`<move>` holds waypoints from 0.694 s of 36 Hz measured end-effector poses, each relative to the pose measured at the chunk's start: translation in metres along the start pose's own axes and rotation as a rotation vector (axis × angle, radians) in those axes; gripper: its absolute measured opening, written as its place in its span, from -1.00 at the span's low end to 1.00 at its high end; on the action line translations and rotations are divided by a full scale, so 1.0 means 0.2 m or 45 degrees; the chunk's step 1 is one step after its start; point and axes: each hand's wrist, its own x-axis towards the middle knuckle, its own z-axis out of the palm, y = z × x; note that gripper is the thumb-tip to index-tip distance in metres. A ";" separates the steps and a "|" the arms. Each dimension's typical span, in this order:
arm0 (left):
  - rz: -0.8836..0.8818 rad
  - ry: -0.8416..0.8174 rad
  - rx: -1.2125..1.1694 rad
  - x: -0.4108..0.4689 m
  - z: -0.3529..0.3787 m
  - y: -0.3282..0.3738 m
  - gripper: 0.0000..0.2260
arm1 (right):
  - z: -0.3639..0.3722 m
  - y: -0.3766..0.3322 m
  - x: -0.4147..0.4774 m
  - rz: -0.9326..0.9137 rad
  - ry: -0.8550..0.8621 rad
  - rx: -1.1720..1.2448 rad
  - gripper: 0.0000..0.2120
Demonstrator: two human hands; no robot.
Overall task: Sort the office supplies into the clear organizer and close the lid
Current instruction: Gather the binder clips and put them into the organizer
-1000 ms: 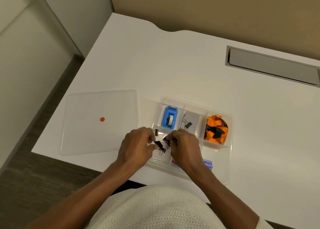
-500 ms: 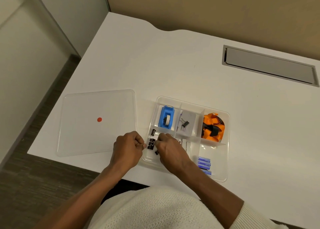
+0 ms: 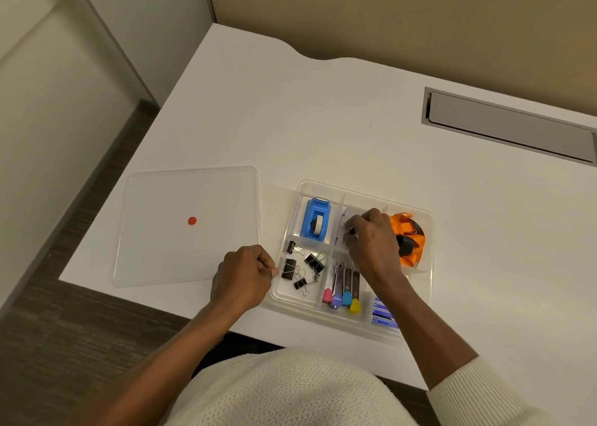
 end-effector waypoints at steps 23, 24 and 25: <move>-0.043 -0.076 0.016 0.02 -0.02 0.03 -0.91 | 0.08 -0.30 -0.31 -0.361 -0.235 0.206 -0.82; -0.042 -0.077 0.016 0.02 -0.02 0.03 -0.91 | 0.08 -0.30 -0.32 -0.370 -0.216 0.173 -0.83; -0.042 -0.078 0.014 0.02 -0.02 0.03 -0.91 | 0.09 -0.29 -0.33 -0.380 -0.196 0.116 -0.81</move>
